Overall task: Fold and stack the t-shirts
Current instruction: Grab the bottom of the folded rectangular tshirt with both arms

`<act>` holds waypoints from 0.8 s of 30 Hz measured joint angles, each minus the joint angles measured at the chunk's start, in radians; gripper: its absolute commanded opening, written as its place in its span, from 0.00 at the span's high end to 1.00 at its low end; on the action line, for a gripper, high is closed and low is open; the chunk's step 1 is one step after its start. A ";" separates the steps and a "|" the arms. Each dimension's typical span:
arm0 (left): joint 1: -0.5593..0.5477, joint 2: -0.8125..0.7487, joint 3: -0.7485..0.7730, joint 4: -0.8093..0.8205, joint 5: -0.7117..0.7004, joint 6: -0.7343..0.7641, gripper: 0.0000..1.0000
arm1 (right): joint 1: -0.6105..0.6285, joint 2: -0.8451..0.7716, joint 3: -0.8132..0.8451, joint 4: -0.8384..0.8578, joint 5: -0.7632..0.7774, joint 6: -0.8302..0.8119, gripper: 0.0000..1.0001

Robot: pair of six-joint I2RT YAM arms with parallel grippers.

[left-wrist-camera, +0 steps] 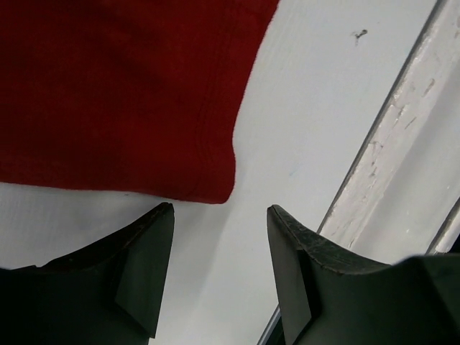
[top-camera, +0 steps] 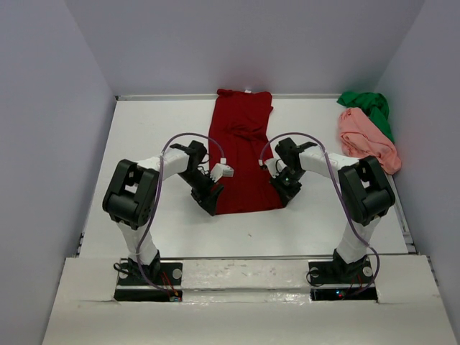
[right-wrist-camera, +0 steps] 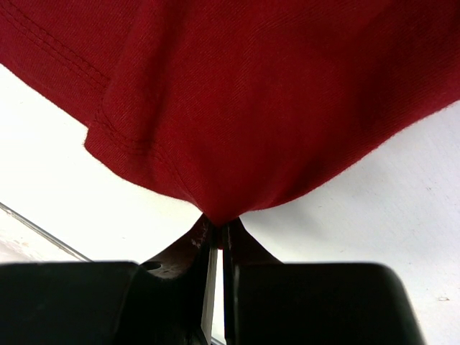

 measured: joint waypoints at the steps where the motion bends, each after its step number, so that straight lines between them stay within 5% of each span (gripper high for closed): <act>1: -0.002 0.009 0.000 0.006 -0.014 -0.010 0.37 | 0.000 0.000 0.000 0.000 0.000 0.000 0.92; 12: -0.014 0.040 0.002 0.034 -0.074 -0.077 0.37 | 0.000 0.000 0.000 0.000 0.000 -0.003 0.93; 24: -0.112 0.080 0.036 0.029 -0.088 -0.053 0.61 | 0.000 0.000 0.000 -0.001 0.000 -0.004 0.94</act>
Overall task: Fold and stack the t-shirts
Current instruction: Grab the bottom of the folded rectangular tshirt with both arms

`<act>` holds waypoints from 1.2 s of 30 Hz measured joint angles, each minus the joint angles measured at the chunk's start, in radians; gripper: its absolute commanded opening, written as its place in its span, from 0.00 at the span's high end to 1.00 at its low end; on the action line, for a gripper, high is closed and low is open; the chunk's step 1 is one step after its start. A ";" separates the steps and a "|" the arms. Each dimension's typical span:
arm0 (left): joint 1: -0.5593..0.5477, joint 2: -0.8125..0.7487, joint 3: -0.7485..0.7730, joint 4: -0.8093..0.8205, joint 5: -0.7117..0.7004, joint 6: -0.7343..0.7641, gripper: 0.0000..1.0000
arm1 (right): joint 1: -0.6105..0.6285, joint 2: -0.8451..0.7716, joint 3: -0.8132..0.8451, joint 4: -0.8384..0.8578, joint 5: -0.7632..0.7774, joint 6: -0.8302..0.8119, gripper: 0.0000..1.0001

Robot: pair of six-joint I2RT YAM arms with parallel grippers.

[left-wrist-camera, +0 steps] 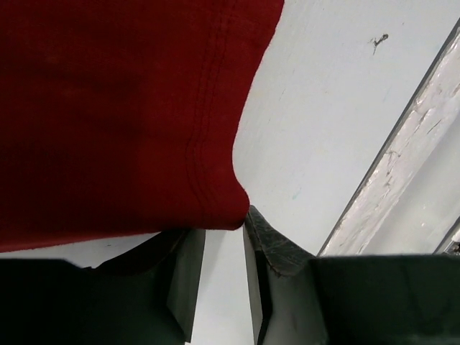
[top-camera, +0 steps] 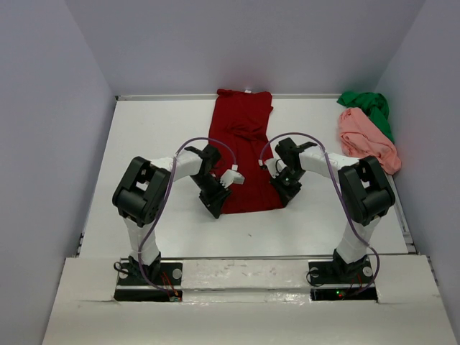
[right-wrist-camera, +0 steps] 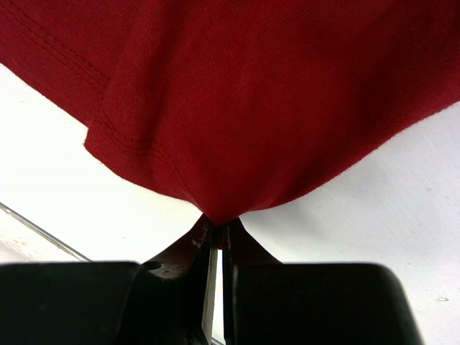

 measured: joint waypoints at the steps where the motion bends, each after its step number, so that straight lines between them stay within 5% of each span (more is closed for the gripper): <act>1: -0.002 0.001 0.000 0.000 -0.002 0.000 0.67 | 0.000 0.000 0.000 0.000 0.000 0.000 0.94; 12: -0.006 -0.002 0.000 0.010 -0.054 -0.020 1.00 | 0.000 0.000 0.000 0.000 0.000 0.000 0.98; 36: -0.007 -0.134 0.000 -0.129 -0.008 0.184 1.00 | 0.000 -0.141 0.052 -0.137 0.009 -0.054 1.00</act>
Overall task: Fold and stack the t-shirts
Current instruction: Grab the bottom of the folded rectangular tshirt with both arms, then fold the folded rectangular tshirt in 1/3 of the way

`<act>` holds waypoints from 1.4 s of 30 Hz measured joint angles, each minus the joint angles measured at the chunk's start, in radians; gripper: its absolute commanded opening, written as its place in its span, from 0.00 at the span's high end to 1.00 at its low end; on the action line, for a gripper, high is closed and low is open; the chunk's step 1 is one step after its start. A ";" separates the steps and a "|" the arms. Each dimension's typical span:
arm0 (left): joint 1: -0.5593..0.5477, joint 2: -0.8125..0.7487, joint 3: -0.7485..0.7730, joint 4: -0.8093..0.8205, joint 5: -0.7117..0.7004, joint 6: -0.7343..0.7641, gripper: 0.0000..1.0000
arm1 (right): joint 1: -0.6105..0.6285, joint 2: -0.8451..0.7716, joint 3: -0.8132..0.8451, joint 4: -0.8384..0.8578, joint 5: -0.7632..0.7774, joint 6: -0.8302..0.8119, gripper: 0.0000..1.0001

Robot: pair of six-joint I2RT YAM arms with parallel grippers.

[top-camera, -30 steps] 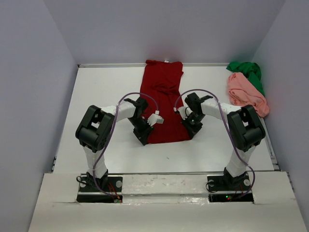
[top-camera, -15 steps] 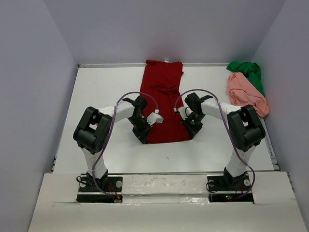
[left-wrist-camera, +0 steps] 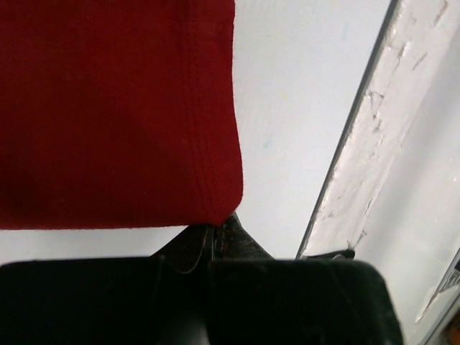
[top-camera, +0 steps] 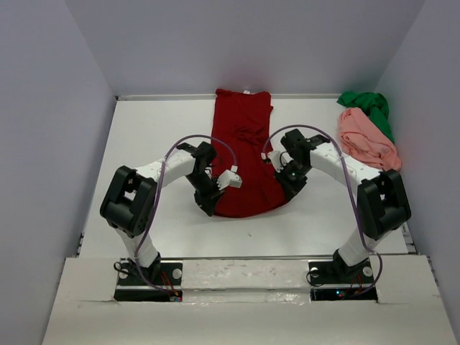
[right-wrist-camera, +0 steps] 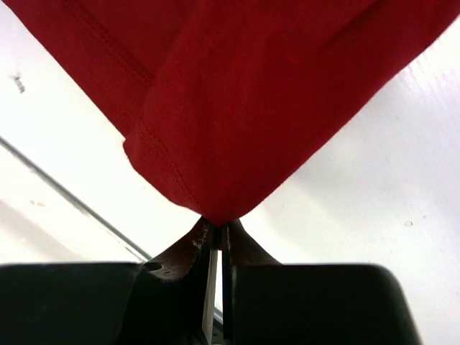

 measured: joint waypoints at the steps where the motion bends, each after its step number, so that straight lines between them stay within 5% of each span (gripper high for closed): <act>1: 0.000 -0.001 0.004 -0.023 0.003 0.022 1.00 | 0.000 -0.010 0.005 -0.012 -0.002 -0.006 1.00; 21: -0.027 -0.138 0.058 -0.203 0.035 0.230 1.00 | 0.000 -0.163 0.057 -0.304 -0.074 -0.126 1.00; 42: 0.017 -0.013 0.345 -0.164 0.034 0.183 1.00 | 0.000 0.004 0.276 -0.249 -0.008 -0.117 1.00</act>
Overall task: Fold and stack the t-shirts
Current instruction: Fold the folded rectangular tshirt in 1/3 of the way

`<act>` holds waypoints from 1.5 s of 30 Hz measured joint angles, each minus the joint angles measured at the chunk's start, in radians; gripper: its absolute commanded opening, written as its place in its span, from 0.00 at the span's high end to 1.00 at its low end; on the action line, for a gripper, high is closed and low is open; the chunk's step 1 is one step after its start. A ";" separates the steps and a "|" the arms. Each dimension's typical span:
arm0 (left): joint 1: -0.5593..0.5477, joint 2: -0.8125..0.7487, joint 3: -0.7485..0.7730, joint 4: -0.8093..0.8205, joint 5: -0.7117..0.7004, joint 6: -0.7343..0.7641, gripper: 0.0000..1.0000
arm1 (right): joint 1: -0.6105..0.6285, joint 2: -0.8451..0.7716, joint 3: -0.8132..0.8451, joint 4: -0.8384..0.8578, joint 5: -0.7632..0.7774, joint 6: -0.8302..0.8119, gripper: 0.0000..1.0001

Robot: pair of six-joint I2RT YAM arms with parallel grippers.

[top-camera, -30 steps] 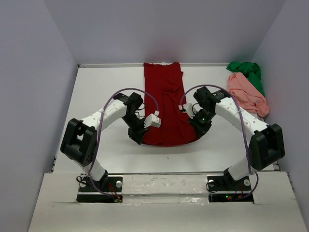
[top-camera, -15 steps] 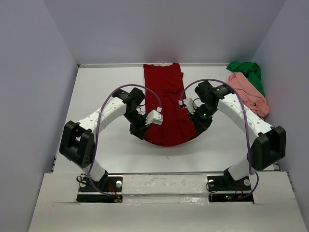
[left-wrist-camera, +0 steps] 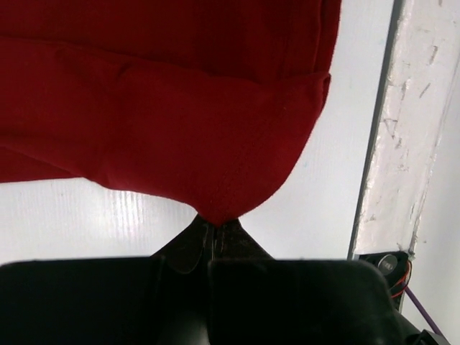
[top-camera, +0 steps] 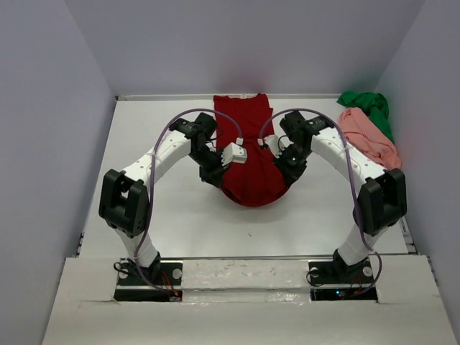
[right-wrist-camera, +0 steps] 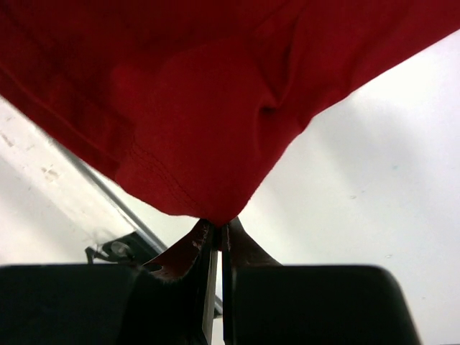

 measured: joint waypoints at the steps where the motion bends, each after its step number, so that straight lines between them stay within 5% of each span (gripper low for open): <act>1: 0.004 0.004 0.002 0.003 -0.001 -0.005 1.00 | 0.000 0.007 0.007 0.008 0.008 0.003 1.00; 16: 0.174 0.052 0.079 0.158 -0.061 -0.185 1.00 | -0.001 0.092 0.136 0.193 0.191 0.067 1.00; 45: 0.172 0.230 0.143 0.301 -0.147 -0.292 1.00 | -0.066 0.338 0.340 0.294 0.352 0.082 1.00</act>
